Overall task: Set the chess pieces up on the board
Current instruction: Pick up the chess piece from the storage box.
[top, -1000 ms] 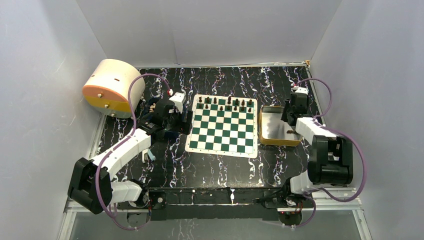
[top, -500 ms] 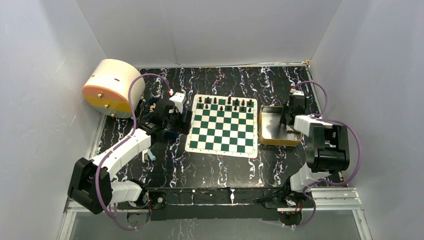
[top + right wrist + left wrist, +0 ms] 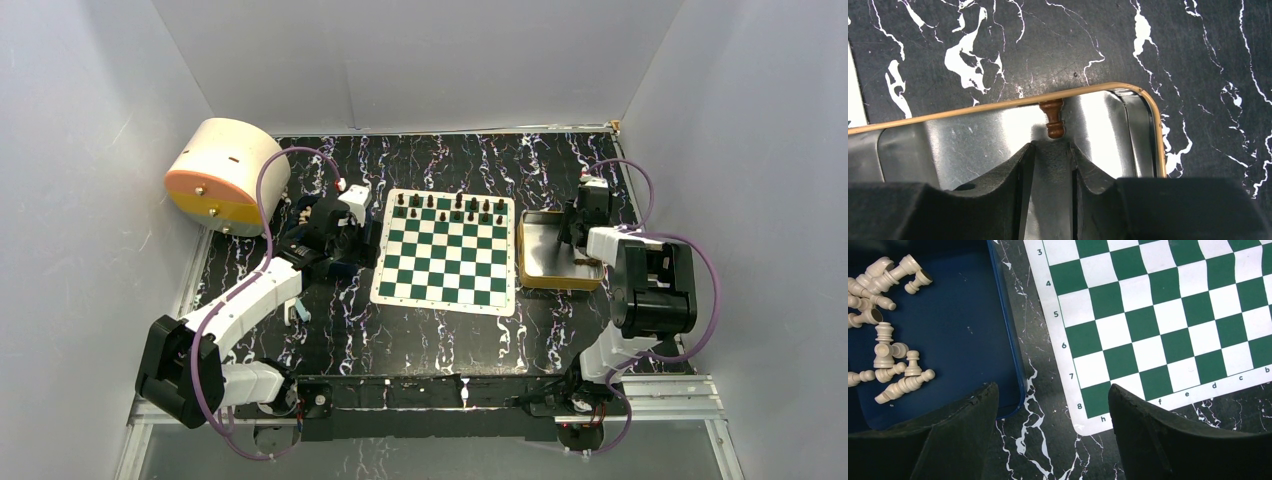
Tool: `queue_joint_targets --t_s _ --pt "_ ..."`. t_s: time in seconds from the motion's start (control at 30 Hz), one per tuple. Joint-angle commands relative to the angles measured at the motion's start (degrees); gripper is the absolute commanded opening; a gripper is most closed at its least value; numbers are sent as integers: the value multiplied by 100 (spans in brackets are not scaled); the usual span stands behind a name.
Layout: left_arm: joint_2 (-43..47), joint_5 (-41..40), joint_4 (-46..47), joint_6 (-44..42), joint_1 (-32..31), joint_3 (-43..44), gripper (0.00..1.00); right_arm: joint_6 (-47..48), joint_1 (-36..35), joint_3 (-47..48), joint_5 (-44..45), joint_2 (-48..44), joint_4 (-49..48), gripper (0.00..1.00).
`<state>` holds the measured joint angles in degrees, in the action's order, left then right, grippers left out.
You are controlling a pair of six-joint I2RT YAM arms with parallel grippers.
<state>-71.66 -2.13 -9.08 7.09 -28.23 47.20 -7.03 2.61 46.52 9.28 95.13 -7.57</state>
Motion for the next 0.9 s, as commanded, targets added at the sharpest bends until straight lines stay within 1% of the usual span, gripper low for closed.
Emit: queue_joint_targets --t_s 0.0,0.23,0.33,0.57,0.87 --pt "127 -400 -59 89 2 -31 76 99 29 220 213 66 -268 40" --pt "36 -1310 -265 283 2 44 70 131 34 412 143 177 -245 42" --pt "-58 -1548 -357 339 17 145 69 161 29 470 66 234 -272 41" --pt "-502 -1496 -470 446 210 455 68 231 34 459 12 365 -375 37" --pt "-1127 -1046 -368 474 388 613 65 343 26 286 28 234 -440 22"
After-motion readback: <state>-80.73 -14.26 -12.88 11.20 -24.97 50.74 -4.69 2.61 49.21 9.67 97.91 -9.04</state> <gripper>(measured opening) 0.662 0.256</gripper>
